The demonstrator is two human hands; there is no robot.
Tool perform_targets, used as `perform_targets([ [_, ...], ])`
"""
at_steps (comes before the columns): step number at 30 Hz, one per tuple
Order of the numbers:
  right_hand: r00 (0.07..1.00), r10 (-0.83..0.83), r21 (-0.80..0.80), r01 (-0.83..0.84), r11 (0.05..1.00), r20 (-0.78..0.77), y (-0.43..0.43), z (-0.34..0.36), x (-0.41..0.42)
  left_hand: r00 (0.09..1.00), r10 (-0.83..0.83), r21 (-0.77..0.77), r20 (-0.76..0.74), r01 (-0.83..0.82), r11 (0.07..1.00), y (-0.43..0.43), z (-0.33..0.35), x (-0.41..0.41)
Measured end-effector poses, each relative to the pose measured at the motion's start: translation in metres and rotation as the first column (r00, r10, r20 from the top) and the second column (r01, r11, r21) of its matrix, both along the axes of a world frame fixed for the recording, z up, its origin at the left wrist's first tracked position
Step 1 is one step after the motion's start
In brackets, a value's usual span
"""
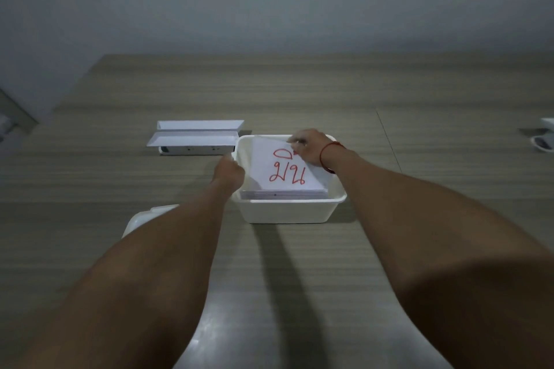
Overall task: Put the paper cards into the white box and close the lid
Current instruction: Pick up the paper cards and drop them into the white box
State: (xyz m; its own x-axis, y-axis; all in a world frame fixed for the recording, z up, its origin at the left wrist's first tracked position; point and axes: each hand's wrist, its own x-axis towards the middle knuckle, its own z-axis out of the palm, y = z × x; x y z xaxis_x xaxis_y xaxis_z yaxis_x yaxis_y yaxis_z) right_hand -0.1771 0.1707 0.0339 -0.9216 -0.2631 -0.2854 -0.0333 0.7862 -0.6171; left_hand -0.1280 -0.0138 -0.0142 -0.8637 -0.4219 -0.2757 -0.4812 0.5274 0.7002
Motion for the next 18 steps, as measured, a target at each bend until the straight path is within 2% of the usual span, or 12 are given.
perform_targets([
  [3,0.982,0.137,0.136,-0.154,0.979,0.128,0.004,-0.005,0.013,1.000,0.014,0.022,-0.010,-0.014,1.000,0.005,-0.002,0.000],
  [6,0.930,0.209,0.322,-0.306,0.896,0.303,0.004,-0.004,0.024,1.000,0.009,0.044,-0.013,-0.009,0.999,0.006,-0.002,0.002],
  [9,0.877,0.156,0.274,-0.305,0.912,0.455,0.002,0.003,0.025,1.000,0.021,0.055,0.019,-0.022,0.998,0.006,0.003,0.005],
  [10,0.890,0.144,0.283,-0.285,0.916,0.433,0.000,0.008,0.023,0.999,0.027,0.048,0.030,-0.028,0.998,0.005,0.005,0.005],
  [13,0.973,0.145,0.396,-0.206,0.895,0.178,-0.007,0.023,0.015,0.998,0.063,0.017,0.013,-0.064,0.998,-0.004,0.018,0.009],
  [18,0.982,0.188,0.278,-0.186,0.942,0.019,-0.040,0.041,0.013,0.996,0.081,-0.056,0.022,-0.080,0.995,-0.034,0.045,0.022],
])
